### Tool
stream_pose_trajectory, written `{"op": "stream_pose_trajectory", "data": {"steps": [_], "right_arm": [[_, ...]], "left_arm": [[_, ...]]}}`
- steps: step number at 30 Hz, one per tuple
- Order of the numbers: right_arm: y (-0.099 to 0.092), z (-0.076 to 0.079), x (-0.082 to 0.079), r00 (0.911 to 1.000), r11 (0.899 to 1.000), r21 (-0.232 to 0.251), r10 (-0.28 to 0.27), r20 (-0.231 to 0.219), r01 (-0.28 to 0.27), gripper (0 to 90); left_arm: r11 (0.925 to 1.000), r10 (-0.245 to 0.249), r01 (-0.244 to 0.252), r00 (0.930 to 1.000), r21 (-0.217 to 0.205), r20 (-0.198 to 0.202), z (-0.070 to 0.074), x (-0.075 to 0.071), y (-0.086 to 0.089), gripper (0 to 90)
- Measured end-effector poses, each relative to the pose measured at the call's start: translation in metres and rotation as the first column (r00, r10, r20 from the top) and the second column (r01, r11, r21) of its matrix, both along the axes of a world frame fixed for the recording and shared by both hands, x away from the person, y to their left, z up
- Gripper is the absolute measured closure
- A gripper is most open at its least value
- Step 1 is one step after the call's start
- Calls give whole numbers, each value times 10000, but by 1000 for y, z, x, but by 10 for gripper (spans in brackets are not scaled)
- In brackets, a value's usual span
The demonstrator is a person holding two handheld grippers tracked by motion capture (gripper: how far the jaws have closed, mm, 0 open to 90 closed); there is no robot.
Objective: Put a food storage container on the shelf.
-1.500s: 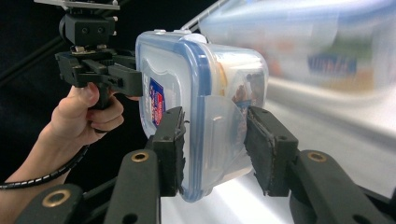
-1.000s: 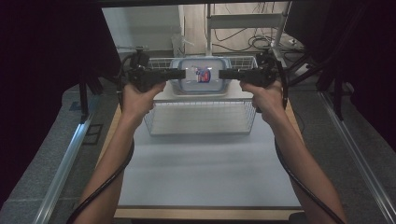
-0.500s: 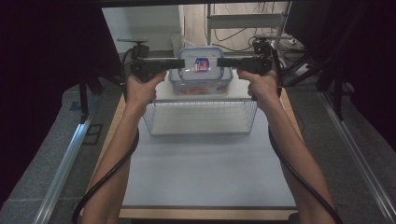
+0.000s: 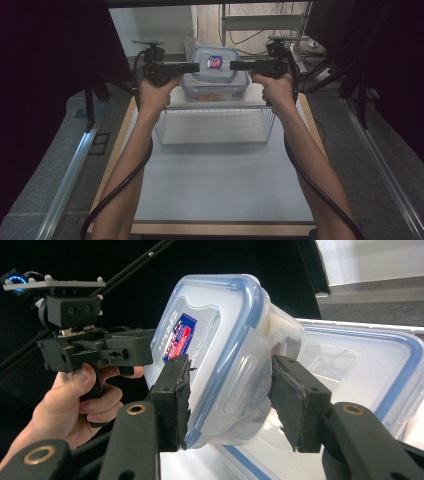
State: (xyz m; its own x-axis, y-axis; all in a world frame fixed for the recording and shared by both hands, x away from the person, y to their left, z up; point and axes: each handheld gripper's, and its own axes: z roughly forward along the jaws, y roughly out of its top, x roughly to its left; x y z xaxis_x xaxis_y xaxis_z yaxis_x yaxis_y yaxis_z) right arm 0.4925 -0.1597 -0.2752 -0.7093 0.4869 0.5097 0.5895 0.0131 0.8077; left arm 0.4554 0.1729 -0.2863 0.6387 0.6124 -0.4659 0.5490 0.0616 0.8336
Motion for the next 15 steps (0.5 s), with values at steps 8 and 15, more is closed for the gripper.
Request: {"op": "stream_pose_trajectory", "data": {"steps": [8,15], "right_arm": [[0,2,4,9979,9983,-285,-495,428,507,500],[3,10,-8,9771,9861,-1180,-933,1912,1173,481]], "left_arm": [[9993,-4,-1,9999,-380,-129,-4,-2,1,480],[9992,411,-408,9970,-49,649,5,-15,7,437]]}}
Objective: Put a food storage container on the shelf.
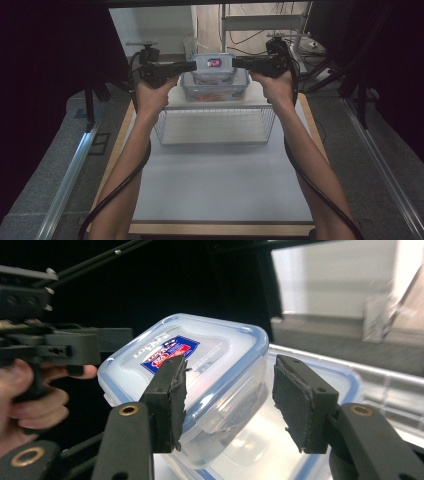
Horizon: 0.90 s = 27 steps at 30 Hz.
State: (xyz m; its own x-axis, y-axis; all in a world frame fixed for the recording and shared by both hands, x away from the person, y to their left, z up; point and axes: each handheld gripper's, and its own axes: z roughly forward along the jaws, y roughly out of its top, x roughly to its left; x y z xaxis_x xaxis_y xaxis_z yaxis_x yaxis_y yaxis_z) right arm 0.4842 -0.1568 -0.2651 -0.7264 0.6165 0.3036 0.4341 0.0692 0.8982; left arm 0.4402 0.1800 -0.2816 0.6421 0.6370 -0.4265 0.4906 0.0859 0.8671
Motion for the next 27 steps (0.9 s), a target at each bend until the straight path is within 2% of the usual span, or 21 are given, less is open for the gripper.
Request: {"op": "stream_pose_trajectory", "data": {"steps": [1,4,6,7,9,11,15,16,19,27], "right_arm": [[-2,2,-4,9997,10000,-75,-28,243,30,498],[-6,4,-14,9986,9998,-185,-15,538,25,590],[-9,4,-25,9968,9989,-479,33,794,5,703],[-9,3,-29,9962,9979,-649,99,863,-43,745],[-8,-3,-40,9931,9939,-1076,367,1118,-246,856],[-4,-9,-46,9899,9877,-1437,793,1172,-621,895],[10,-21,-50,9857,9764,-1958,1161,1218,-908,896],[13,-23,-50,9854,9745,-2038,1200,1205,-937,896],[19,-27,-46,9866,9741,-2064,1175,1127,-925,897],[16,-31,-37,9932,9834,-1687,819,824,-671,897]], "left_arm": [[9999,25,-26,10000,107,96,1,-3,0,440],[9980,12,-46,9985,624,548,2,-15,2,491],[9932,-21,-76,9966,1163,829,1,-24,2,590],[9882,-85,-71,9948,1531,1014,0,-29,1,638],[9807,-287,57,9929,1955,1155,-3,-34,-1,772],[9752,-482,225,9925,2201,1121,-6,-36,-5,857],[9624,-678,357,9915,2691,1111,-12,-33,-16,885],[9606,-638,317,9921,2760,1081,-14,-31,-18,885],[9633,-575,286,9932,2668,1011,-16,-28,-20,873],[9677,-378,147,9955,2515,871,-18,-18,-24,865]]}}
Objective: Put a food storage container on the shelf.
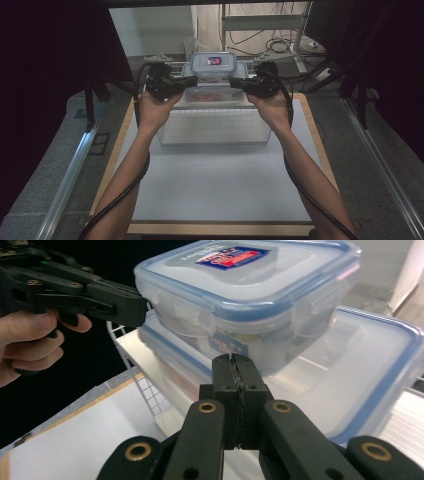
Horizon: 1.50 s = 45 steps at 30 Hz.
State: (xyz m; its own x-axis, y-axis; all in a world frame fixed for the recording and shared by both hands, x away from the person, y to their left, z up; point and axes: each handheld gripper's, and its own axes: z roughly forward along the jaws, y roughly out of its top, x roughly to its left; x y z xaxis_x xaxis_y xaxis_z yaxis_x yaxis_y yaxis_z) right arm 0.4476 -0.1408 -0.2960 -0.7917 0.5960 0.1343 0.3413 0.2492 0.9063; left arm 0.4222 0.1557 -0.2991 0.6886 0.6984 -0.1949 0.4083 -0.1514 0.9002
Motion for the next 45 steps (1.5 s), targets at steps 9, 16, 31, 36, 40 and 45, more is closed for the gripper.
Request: {"op": "stream_pose_trajectory", "data": {"steps": [9,16,31,36,40,45], "right_arm": [[-1,-3,2,10000,9998,182,-43,-59,44,871],[-6,-8,-6,9999,9990,432,104,71,-107,793],[-20,-22,-28,9990,9978,506,428,103,-432,611],[-21,-28,-36,9987,9983,283,516,49,-517,557],[-21,-33,-41,9983,9983,124,575,16,-576,508],[-21,-39,-48,9977,9977,-53,672,8,-672,447]], "left_arm": [[9998,-177,175,9997,96,152,0,-5,-5,838],[9996,-256,253,9992,106,316,-7,-18,-5,746],[9973,-443,414,9978,600,487,-34,-47,-5,556],[9947,-476,421,9972,935,569,-42,-55,-7,495],[9932,-514,447,9968,1076,604,-49,-61,-8,460],[9910,-613,535,9962,1226,611,-56,-68,-10,410]]}}
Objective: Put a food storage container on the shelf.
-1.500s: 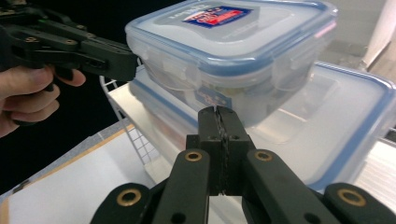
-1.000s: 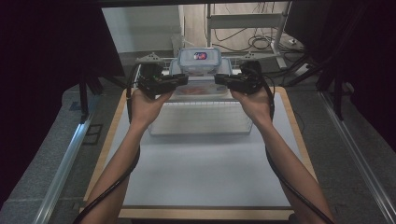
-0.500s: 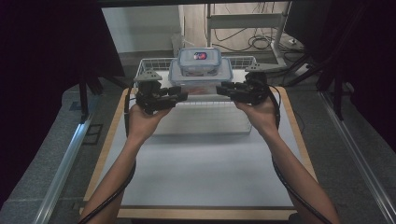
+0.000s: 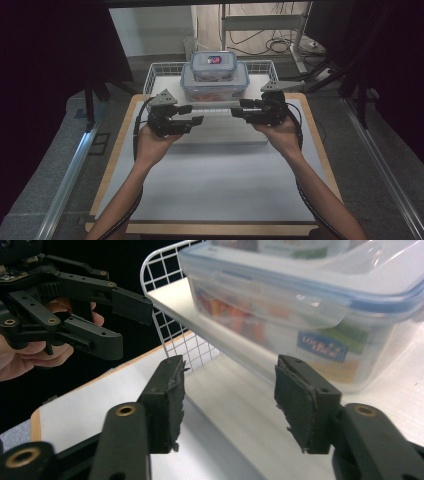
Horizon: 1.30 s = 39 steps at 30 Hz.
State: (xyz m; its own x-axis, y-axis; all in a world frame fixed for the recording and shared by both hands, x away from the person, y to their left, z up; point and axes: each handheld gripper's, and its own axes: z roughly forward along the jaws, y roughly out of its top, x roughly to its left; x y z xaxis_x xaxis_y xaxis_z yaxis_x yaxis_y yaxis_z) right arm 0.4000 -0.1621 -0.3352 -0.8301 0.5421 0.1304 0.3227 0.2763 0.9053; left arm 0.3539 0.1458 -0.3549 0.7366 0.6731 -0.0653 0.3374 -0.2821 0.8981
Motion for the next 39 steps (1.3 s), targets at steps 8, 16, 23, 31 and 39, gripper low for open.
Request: {"op": "stream_pose_trajectory", "data": {"steps": [8,16,23,31,39], "right_arm": [[3,-8,-11,9997,9988,-463,163,165,-155,367],[5,-13,-24,9988,9964,-800,307,378,-276,305],[5,-22,-36,9982,9932,-1118,365,477,-310,237],[1,-36,-46,9979,9900,-1378,368,534,-291,183],[-5,-51,-56,9982,9888,-1470,337,504,-260,146]], "left_arm": [[9998,-130,130,9999,171,30,-9,-11,-2,340],[9975,-315,305,9994,637,150,-19,-23,-6,272],[9960,-320,312,9994,835,88,-30,-34,-8,218],[9956,-259,260,9997,906,-24,-42,-46,-10,158],[9954,-210,211,9998,936,-17,-54,-59,-9,138]]}}
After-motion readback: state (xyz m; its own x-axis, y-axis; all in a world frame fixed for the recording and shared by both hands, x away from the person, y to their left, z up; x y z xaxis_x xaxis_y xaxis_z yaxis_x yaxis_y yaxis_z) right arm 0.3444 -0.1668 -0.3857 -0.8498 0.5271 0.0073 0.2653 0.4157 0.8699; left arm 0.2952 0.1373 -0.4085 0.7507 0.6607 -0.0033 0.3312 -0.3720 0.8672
